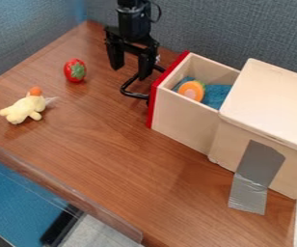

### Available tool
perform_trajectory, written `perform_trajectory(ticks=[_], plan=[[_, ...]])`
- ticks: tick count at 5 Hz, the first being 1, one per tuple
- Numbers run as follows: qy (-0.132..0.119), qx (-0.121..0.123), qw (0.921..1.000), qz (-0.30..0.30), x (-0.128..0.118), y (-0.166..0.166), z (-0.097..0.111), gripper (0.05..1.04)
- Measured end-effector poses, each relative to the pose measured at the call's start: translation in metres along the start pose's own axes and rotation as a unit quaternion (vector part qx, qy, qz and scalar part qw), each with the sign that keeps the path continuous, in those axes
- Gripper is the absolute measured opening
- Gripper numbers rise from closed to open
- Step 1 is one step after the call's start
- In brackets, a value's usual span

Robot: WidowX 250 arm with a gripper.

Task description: Close the drawer

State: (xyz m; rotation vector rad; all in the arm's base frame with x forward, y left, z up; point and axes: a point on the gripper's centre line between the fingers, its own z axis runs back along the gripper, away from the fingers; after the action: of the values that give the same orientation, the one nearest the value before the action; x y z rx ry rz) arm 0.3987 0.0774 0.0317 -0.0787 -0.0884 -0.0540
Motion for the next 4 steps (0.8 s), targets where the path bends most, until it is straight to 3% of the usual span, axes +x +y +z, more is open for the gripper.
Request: perform_trajectory(ticks=[1, 3, 4], plan=[[0.024, 0.005, 0.9997, 0.007, 0.002, 0.005, -0.022, 0.950], [0.027, 0.000, 0.9996, 0.009, 0.006, -0.003, -0.029, 0.357], [0.023, -0.012, 0.9996, 0.010, 0.007, -0.018, -0.032, 0.165]])
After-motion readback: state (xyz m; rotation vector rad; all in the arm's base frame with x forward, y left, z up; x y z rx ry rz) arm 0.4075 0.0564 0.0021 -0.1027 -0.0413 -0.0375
